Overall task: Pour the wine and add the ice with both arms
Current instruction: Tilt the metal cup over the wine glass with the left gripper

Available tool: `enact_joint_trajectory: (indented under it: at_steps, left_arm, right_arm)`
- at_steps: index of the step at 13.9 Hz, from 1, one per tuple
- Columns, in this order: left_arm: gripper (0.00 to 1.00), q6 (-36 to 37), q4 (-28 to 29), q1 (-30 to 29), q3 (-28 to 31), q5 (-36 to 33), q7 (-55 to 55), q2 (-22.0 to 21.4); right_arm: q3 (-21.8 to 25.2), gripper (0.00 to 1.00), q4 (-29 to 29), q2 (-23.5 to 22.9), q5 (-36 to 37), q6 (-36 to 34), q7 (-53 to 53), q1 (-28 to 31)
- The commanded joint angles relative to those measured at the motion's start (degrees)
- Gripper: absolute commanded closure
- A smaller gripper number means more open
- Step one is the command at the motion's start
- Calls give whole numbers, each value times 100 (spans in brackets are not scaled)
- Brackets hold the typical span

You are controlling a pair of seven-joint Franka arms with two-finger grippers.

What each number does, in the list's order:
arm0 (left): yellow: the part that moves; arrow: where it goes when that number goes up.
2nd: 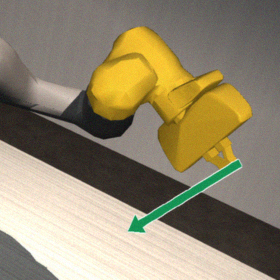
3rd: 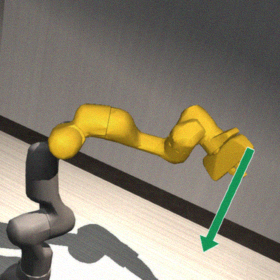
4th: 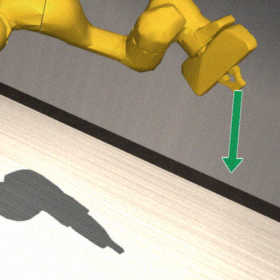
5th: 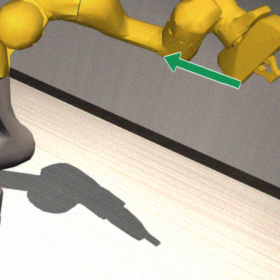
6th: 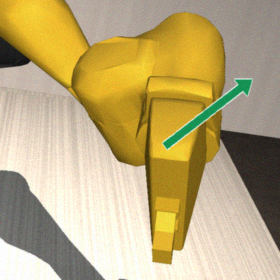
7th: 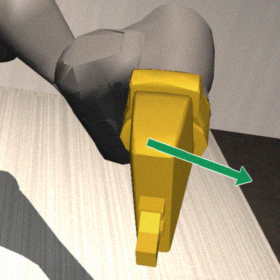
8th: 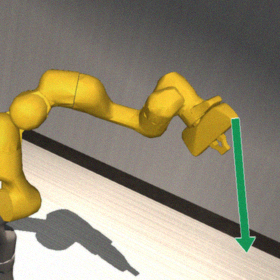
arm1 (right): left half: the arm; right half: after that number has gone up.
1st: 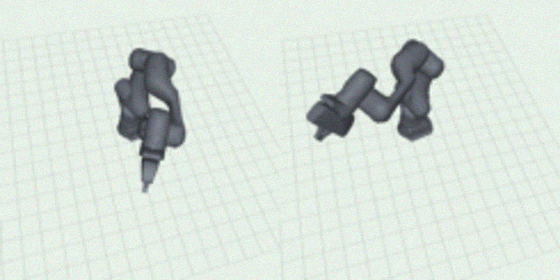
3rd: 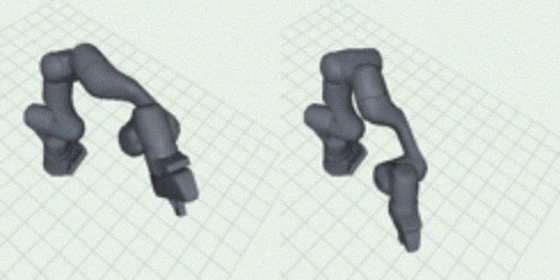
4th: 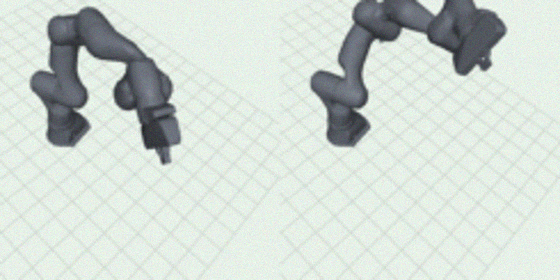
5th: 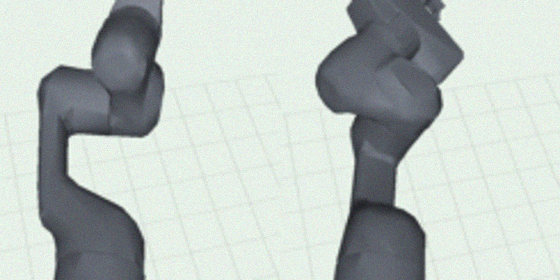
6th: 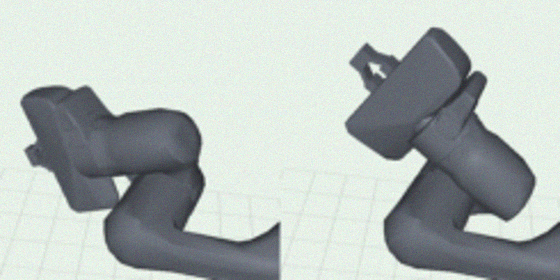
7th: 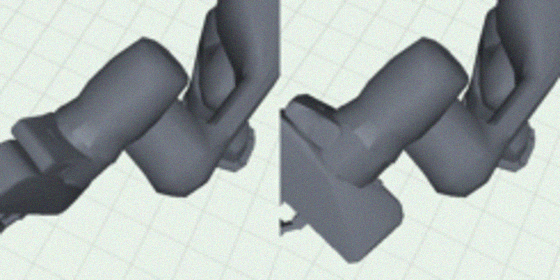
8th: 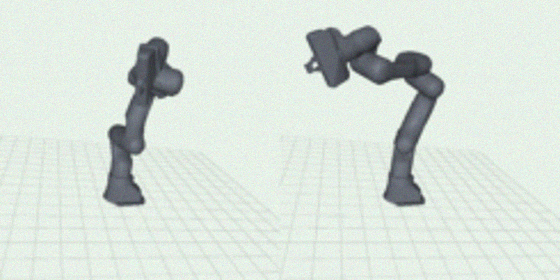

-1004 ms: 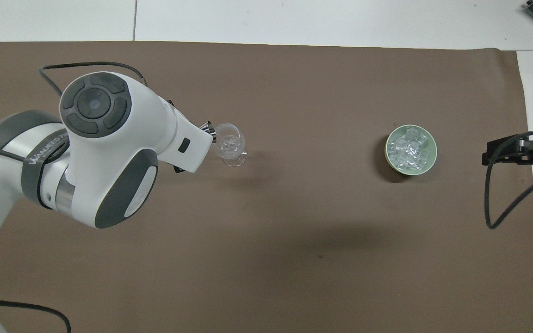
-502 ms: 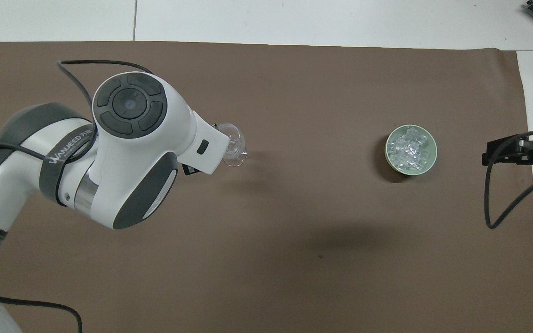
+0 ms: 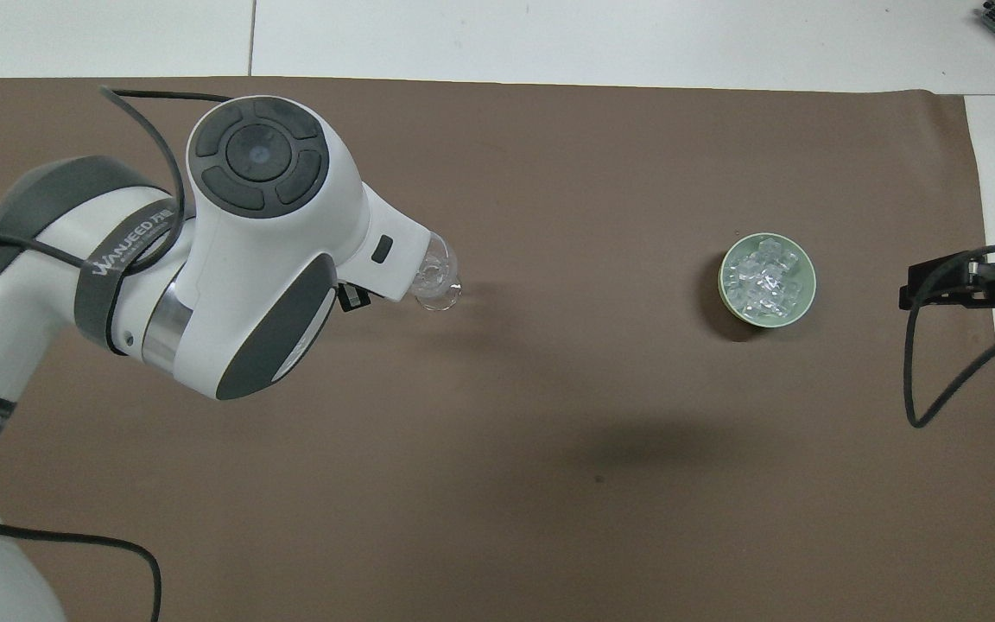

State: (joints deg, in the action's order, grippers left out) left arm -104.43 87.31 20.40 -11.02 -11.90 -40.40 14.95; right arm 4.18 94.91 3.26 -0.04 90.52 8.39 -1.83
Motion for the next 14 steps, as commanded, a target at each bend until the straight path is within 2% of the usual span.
enact_joint_trajectory:
  at_steps: [1, 3, 14]
  left_arm:
    - [95, 273, -345, 192, 65, -234, 182, 201]
    - [96, 353, -538, 253, 74, -277, 164, 315]
    - [98, 599, -575, 491, 92, -647, 173, 395]
  right_arm:
    - [-40, 0, 186, 157, -119, 63, -118, 95]
    - [-40, 0, 186, 157, -119, 54, -127, 95]
    - [-23, 0, 186, 157, -119, 63, -136, 95]
